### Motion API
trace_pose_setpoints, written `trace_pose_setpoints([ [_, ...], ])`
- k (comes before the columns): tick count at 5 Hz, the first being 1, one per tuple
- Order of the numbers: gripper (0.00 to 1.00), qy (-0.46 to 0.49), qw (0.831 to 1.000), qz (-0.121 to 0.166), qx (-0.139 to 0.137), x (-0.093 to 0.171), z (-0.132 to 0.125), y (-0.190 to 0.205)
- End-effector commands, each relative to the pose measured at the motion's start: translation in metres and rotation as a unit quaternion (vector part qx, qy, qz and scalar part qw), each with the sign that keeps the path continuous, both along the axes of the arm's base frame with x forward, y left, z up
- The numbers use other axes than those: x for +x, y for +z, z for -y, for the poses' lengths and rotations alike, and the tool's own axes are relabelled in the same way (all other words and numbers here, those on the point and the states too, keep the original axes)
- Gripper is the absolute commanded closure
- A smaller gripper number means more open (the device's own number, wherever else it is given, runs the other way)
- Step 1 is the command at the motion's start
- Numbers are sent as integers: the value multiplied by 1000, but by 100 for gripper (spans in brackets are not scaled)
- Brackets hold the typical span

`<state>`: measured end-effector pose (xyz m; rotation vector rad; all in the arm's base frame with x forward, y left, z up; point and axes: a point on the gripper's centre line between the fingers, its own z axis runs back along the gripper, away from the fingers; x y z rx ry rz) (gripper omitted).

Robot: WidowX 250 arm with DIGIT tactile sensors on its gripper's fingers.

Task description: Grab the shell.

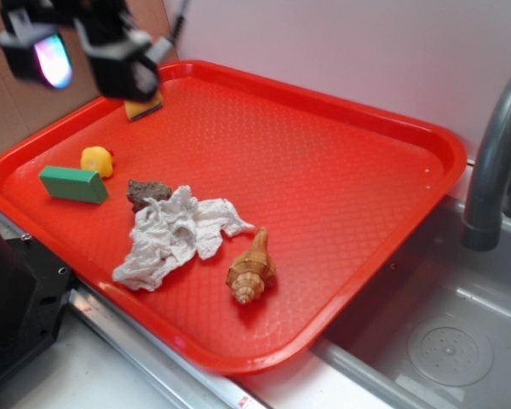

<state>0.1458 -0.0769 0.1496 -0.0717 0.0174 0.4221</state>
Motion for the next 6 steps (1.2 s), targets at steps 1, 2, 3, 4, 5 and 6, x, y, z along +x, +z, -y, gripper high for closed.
trace_pose_setpoints([
  [1,0,81,996,31,3,7,35,-39],
  [2,0,81,996,31,3,7,35,-39],
  [3,0,81,996,31,3,7,35,-39],
  [4,0,81,996,31,3,7,35,-39],
  [5,0,24,999,38,-4,10,58,-69],
  [6,0,17,1000,24,4,11,73,-90],
])
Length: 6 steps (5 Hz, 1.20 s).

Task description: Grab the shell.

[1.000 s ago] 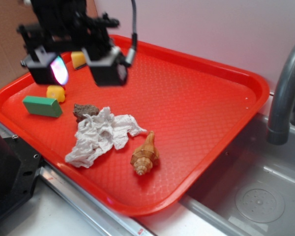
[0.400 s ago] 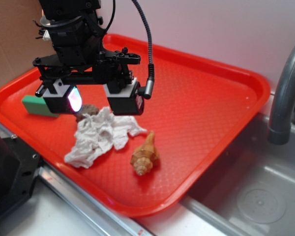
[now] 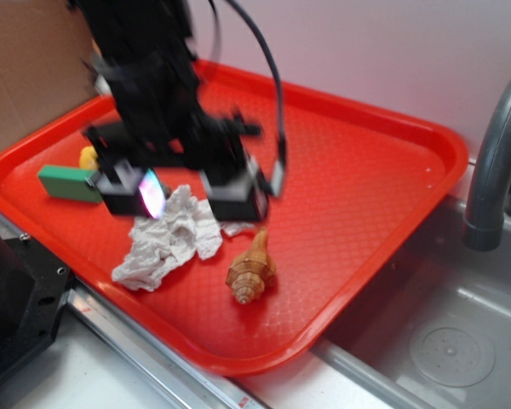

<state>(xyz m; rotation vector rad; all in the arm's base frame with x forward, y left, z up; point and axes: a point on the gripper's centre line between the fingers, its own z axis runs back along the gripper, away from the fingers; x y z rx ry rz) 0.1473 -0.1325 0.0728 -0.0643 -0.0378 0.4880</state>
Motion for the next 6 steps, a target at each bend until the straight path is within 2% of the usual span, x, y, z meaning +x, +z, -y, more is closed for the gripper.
trace_pose_setpoints([
  [1,0,-22,1000,-8,3,11,23,-24],
  [3,0,-36,999,-17,9,33,25,-41],
  [4,100,-25,999,-19,6,36,13,-37],
  [5,100,-36,999,-20,0,33,-6,-9],
  [6,100,-83,996,-37,3,29,-30,41],
])
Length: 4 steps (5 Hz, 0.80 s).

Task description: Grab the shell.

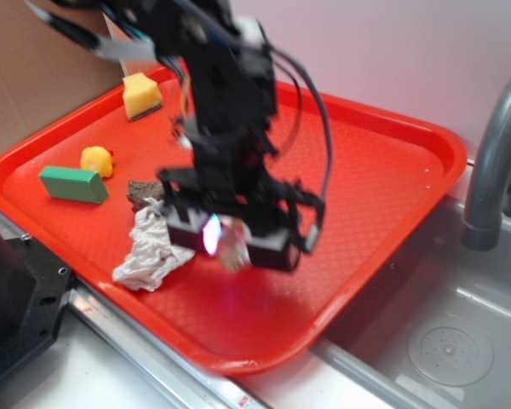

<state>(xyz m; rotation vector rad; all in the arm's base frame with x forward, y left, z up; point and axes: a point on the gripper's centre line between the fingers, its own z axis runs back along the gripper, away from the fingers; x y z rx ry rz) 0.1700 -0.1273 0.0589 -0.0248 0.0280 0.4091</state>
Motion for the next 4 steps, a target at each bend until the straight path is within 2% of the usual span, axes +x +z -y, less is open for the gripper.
trace_pose_setpoints([
  [1,100,-64,997,23,34,7,-59,107],
  [2,100,-12,990,37,137,15,-97,130],
  [3,100,3,986,32,166,28,-140,139],
  [4,100,11,985,47,167,35,-142,150],
])
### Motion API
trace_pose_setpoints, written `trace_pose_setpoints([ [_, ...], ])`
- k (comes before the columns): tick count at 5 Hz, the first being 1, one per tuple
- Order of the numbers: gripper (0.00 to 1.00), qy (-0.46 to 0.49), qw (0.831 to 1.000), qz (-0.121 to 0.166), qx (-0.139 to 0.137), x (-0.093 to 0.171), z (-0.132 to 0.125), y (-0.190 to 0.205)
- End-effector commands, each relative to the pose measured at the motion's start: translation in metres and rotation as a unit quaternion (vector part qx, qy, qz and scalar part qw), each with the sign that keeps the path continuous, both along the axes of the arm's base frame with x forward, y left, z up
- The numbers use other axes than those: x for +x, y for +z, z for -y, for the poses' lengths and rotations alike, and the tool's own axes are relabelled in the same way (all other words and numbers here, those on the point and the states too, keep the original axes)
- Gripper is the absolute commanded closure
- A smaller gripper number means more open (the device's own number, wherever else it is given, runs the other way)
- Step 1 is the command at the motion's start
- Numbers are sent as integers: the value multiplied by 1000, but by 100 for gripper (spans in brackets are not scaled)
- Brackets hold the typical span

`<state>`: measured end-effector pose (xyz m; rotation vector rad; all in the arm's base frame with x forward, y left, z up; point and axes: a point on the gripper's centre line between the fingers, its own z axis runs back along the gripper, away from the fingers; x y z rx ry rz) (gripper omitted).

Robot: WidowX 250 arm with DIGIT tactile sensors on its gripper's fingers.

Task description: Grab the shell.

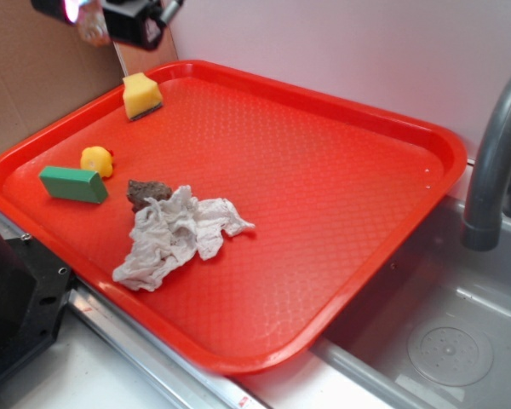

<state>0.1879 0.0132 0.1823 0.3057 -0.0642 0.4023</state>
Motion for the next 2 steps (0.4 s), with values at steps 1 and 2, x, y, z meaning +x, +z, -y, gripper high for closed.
trace_pose_setpoints([
  [1,100,48,997,62,-19,13,-9,31],
  [2,100,44,997,59,-18,18,-8,26],
])
